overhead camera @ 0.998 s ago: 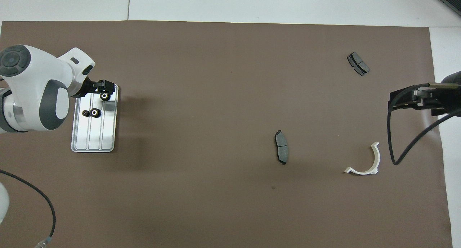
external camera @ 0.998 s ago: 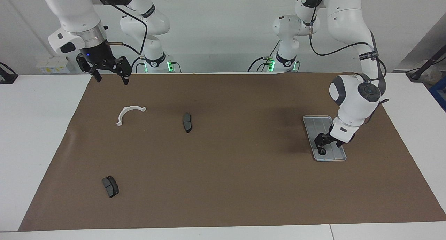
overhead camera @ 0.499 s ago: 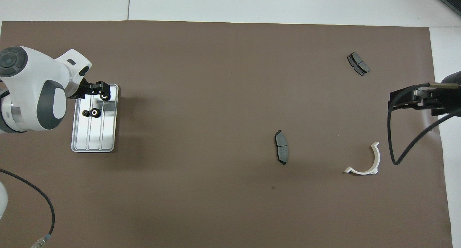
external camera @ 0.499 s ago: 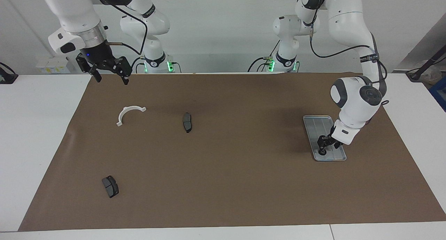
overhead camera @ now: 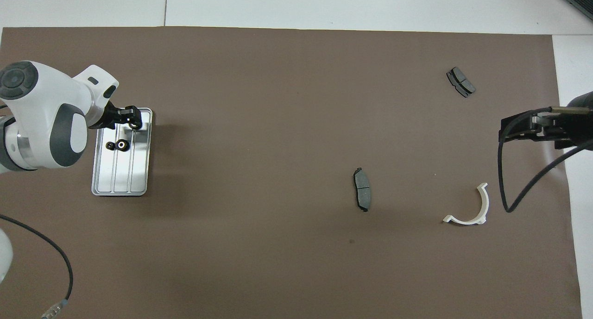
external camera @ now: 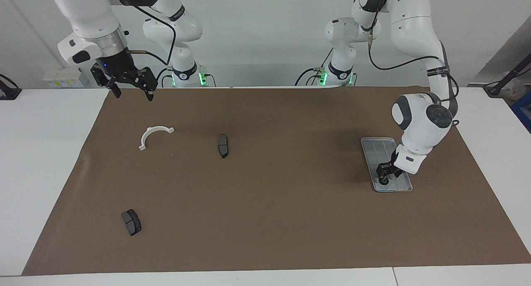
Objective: Place bearing gear from tray to pile
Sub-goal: 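Lift the black gear out of the tray with the left gripper, then carry the gear to mid-table with the left gripper while the right gripper approaches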
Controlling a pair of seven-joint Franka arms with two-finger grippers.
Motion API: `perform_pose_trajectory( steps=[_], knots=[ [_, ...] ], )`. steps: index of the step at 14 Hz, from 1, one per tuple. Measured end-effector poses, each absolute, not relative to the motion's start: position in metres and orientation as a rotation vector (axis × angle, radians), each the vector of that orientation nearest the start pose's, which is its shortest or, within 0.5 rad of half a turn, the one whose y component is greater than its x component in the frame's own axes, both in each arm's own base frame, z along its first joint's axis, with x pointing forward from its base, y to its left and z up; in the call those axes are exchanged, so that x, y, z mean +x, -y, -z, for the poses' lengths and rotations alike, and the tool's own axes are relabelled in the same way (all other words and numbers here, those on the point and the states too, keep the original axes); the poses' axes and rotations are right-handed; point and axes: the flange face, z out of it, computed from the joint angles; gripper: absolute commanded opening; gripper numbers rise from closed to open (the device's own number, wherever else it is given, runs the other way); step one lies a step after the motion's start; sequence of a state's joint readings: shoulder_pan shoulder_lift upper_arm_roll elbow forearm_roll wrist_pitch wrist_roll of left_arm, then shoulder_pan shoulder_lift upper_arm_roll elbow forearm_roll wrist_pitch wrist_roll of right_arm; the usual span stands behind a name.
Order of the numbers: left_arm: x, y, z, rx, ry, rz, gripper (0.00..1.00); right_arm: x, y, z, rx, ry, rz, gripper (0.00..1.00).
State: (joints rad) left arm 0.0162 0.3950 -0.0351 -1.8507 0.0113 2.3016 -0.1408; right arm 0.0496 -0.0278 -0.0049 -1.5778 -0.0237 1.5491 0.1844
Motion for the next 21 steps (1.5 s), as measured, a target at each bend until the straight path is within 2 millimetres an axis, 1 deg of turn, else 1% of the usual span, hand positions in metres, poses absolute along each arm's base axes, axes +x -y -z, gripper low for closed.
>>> perform_pose_trajectory(
  steps=[2,7,10,12,15,16,18,21],
  knots=[
    [0.642,0.011,-0.311,-3.145,0.19,0.101,0.62,0.543,-0.022,-0.634,-3.157,-0.222,0.002,1.0],
    [0.64,0.013,-0.304,-3.145,0.247,0.124,0.58,0.543,-0.022,-0.634,-3.157,-0.222,0.002,1.0],
    [0.64,0.021,-0.299,-3.146,0.27,0.135,0.56,0.543,-0.022,-0.634,-3.157,-0.222,0.002,1.0],
    [0.64,0.024,-0.299,-3.146,0.276,0.138,0.53,0.543,-0.022,-0.634,-3.157,-0.222,0.002,1.0],
    [0.64,0.025,-0.3,-3.146,0.279,0.14,0.46,0.543,-0.022,-0.635,-3.157,-0.222,0.003,1.0],
    [0.64,0.026,-0.3,-3.146,0.28,0.14,0.42,0.543,-0.022,-0.635,-3.157,-0.222,0.003,1.0],
    [0.64,0.027,-0.301,-3.146,0.281,0.141,0.32,0.543,-0.022,-0.635,-3.157,-0.222,0.003,1.0],
    [0.64,0.028,-0.302,-3.146,0.281,0.143,0.18,0.543,-0.022,-0.635,-3.157,-0.222,0.003,1.0]
  ],
)
